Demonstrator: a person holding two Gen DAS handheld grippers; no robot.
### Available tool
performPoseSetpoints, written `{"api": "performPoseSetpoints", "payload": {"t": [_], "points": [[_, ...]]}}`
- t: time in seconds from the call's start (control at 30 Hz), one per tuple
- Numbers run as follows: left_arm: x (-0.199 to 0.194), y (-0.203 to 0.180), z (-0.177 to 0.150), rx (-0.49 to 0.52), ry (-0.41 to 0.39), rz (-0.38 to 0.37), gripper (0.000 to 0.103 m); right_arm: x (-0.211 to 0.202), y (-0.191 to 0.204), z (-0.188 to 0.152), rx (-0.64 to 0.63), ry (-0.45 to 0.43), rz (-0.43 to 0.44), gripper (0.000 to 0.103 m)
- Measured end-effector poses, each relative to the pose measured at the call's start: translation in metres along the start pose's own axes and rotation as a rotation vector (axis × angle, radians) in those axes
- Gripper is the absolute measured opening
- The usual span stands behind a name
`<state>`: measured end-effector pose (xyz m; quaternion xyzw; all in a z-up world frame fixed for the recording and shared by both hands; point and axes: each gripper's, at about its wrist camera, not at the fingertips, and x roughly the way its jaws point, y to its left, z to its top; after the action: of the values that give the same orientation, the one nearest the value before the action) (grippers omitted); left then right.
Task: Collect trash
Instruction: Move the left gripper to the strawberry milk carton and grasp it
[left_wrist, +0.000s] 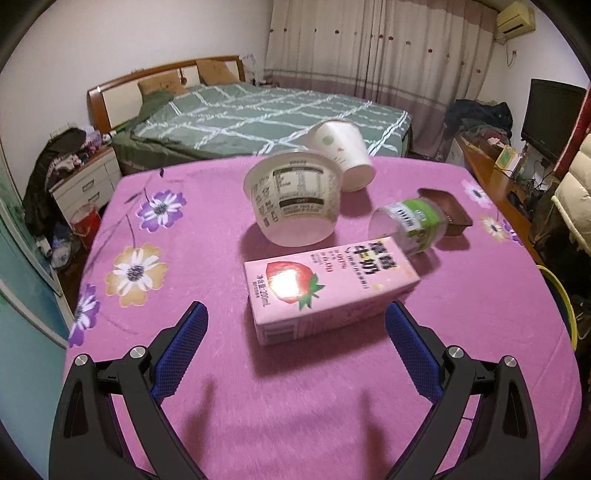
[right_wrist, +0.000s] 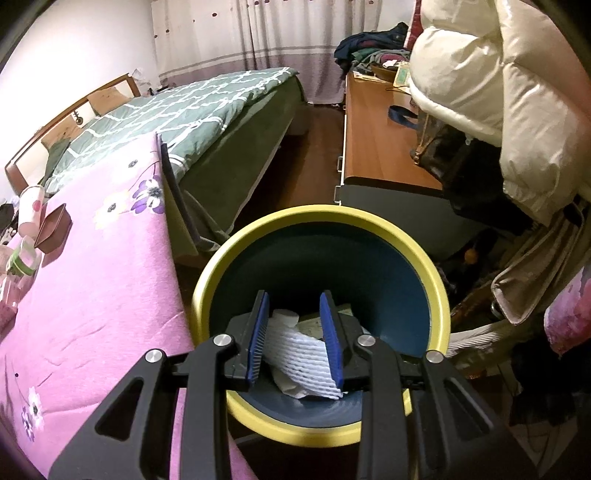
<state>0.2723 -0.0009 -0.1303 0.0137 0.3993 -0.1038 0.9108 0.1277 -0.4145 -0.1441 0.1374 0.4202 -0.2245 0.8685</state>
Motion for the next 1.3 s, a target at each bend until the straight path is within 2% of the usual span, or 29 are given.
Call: {"api": "performPoseSetpoints", "payload": {"t": [0.13, 0.27, 0.37, 0.5, 0.6, 0.7, 0.8, 0.93, 1.07, 1.3], "points": [[0.016, 0.003, 0.001, 0.000, 0.029, -0.038, 0.095, 0.001, 0.003, 0.001, -0.005, 0.003, 0.004, 0.028], [0.019, -0.006, -0.003, 0.021, 0.047, -0.125, 0.095, 0.002, 0.005, 0.001, -0.008, 0.004, 0.008, 0.028], [0.010, -0.025, -0.009, 0.084, 0.042, -0.156, 0.095, 0.003, 0.007, 0.000, -0.009, 0.006, 0.014, 0.028], [-0.008, -0.062, -0.027, 0.186, 0.068, -0.271, 0.095, 0.003, 0.008, -0.001, -0.010, 0.007, 0.025, 0.028], [-0.025, -0.086, -0.038, 0.272, 0.068, -0.325, 0.095, 0.002, 0.009, -0.001, -0.012, 0.007, 0.035, 0.028], [-0.040, -0.095, -0.034, 0.326, 0.025, -0.283, 0.095, 0.001, 0.010, -0.002, -0.013, 0.004, 0.040, 0.028], [-0.036, -0.088, -0.018, 0.312, 0.013, -0.216, 0.095, 0.000, 0.010, -0.002, -0.010, 0.002, 0.045, 0.028], [-0.013, -0.079, -0.004, 0.269, 0.056, -0.217, 0.095, 0.000, 0.010, -0.003, -0.006, 0.003, 0.050, 0.028], [0.009, -0.079, -0.009, 0.280, 0.095, -0.189, 0.094, 0.001, 0.010, -0.003, -0.010, 0.008, 0.050, 0.028], [0.025, -0.072, -0.014, 0.245, 0.126, -0.184, 0.076, 0.004, 0.009, -0.004, -0.006, 0.012, 0.052, 0.028]]}}
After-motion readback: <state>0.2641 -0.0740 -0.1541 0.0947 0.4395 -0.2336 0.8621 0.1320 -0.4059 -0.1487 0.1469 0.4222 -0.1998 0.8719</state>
